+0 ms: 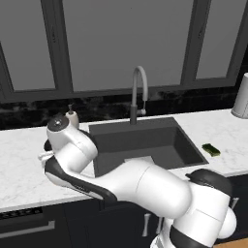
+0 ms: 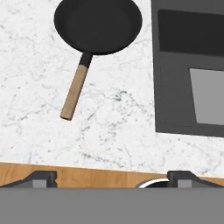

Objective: Pick the pan and sponge and place them into the sink. Then turn on the water.

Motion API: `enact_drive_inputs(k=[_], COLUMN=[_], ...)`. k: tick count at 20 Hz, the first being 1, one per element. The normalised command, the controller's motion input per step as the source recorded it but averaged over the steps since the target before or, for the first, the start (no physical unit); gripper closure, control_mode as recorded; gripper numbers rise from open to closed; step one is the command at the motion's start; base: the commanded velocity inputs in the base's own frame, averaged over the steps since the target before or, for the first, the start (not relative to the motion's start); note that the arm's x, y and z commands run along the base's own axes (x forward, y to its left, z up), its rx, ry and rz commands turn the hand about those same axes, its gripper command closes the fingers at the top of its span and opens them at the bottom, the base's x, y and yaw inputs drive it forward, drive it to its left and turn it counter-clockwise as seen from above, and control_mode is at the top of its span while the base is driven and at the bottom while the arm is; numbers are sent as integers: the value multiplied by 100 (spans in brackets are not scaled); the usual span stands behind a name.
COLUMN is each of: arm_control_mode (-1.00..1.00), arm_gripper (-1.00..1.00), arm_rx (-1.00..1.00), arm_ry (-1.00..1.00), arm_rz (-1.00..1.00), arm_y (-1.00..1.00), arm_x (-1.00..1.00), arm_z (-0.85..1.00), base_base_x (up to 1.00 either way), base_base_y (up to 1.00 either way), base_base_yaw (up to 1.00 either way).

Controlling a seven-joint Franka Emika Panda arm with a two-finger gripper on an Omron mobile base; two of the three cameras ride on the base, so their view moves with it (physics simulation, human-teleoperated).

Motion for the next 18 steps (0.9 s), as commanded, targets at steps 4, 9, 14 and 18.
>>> enact_drive_inputs(k=[4,9,14,18], arm_control_mode=[-100,-100,-100,-100], arm_gripper=[-100,-100,-100,-100], arm_rx=[0,0,0,0], arm_ry=[0,0,-1,-4], arm_rz=[0,0,0,0], arm_y=[0,0,0,0], arm_x=[2,12,22,30], arm_z=[-17,-23,-29,-19], base_base_x=[0,0,0,0], base_base_y=[0,0,0,0], base_base_yaw=[0,0,0,0])
